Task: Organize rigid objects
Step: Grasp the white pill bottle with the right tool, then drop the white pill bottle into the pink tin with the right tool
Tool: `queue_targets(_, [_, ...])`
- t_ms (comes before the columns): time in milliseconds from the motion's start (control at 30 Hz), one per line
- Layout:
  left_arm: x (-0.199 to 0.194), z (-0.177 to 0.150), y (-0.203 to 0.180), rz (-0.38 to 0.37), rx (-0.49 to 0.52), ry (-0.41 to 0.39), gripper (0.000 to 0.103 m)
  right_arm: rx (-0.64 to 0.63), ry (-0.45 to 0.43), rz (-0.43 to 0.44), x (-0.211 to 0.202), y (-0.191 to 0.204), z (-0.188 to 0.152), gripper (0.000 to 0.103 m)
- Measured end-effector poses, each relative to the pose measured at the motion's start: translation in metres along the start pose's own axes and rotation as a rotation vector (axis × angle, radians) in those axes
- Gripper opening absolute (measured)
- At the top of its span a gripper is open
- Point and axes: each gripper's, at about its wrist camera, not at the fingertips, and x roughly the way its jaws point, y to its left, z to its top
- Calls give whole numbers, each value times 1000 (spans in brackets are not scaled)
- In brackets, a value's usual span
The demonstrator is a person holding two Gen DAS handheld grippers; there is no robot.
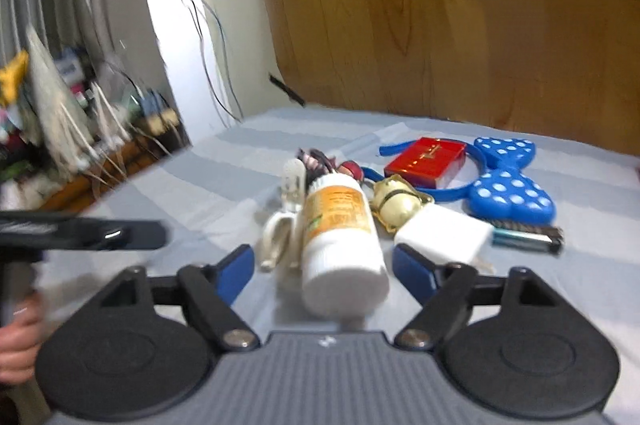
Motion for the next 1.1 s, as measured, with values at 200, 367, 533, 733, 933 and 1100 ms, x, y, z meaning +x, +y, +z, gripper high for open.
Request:
queue_targets(200, [9, -8, -24, -113, 38, 40, 70, 20, 85, 43, -24, -17, -21, 52])
queue_targets(367, [28, -18, -75, -300, 132, 120, 89, 4, 132, 118, -119, -51, -74, 53])
queue_targets(533, [54, -39, -130, -378, 232, 189, 89, 64, 38, -71, -189, -75, -108, 77])
queue_targets(733, [58, -51, -149, -358, 281, 260, 87, 19, -8, -44, -186, -55, -119, 76])
queue_targets(933, [45, -62, -140, -317, 258, 282, 83, -5, 22, -10, -155, -50, -116, 81])
queue_targets(1100, [63, -72, -169, -295, 312, 313, 70, -15, 34, -97, -142, -51, -112, 60])
